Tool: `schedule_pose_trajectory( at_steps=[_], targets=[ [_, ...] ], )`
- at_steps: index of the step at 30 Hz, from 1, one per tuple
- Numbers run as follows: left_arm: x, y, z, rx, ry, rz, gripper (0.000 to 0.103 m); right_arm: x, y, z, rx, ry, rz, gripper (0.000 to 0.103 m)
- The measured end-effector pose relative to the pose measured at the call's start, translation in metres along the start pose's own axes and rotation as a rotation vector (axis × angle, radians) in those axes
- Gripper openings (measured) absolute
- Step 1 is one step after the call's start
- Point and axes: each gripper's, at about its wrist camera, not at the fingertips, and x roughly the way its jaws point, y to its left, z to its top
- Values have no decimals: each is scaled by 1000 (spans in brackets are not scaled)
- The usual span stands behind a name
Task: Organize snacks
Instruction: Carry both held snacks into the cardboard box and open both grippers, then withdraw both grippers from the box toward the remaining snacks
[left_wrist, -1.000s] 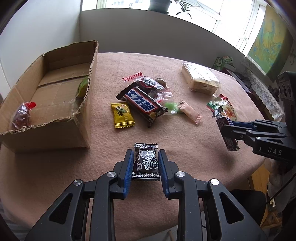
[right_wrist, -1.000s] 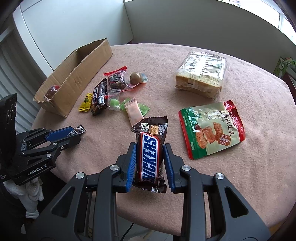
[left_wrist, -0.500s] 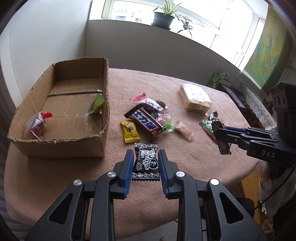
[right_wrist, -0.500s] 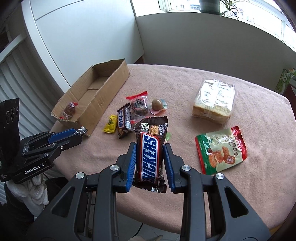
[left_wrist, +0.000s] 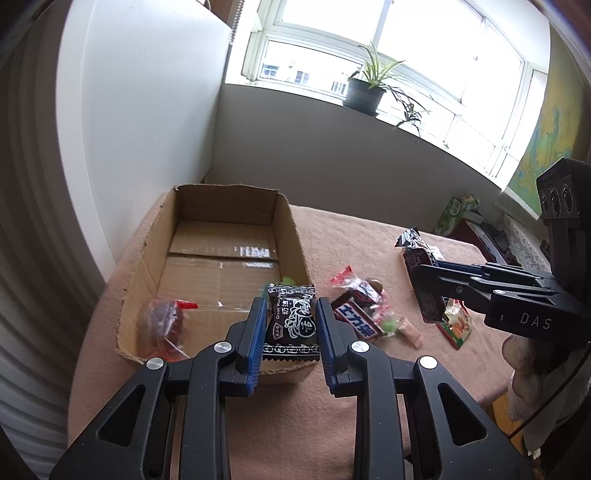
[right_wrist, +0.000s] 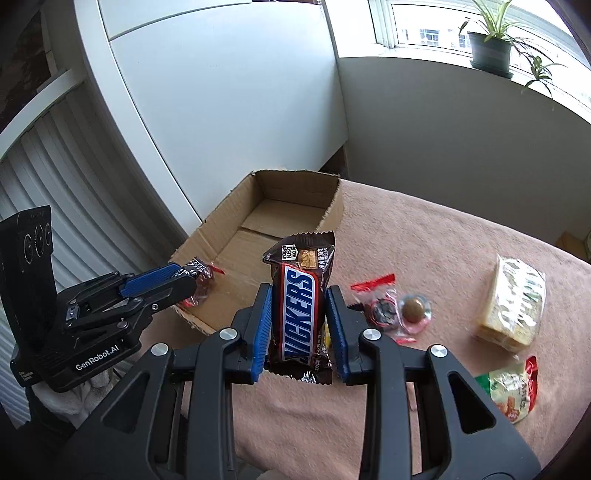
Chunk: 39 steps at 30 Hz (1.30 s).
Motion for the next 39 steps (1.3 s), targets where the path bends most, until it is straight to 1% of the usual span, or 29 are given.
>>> schedule_pose_trajectory(
  at_steps=[6,9,13,15,17,19,21,26,32,39],
  targets=[
    [7,28,16,-27,-11,53,25,37,24,26,-7,22,37,30],
    [14,39,23,-38,-8,71,25,56,34,31,-15,40,37,30],
    [21,53,23,-62,3,85,25,75,39,32,-10,65,46,31],
    [23,58,23,-68,6,94,25,81,40,33,-6,68,39,37],
    [25,61,23,-73,8,102,26,82,40,34,-2,62,37,55],
    [25,63,22,-77,16,111,30,78,39,32,0,44,27,60],
    [23,65,22,-81,7,122,30,72,33,31,6,38,25,60],
    [18,65,21,-101,1,107,31,50,20,25,19,19,15,60],
    [12,47,20,-88,-7,75,31,18,-5,9,56,-2,-9,60],
    [4,19,13,-62,-6,24,31,-25,-47,-22,104,-8,-66,60]
  ],
)
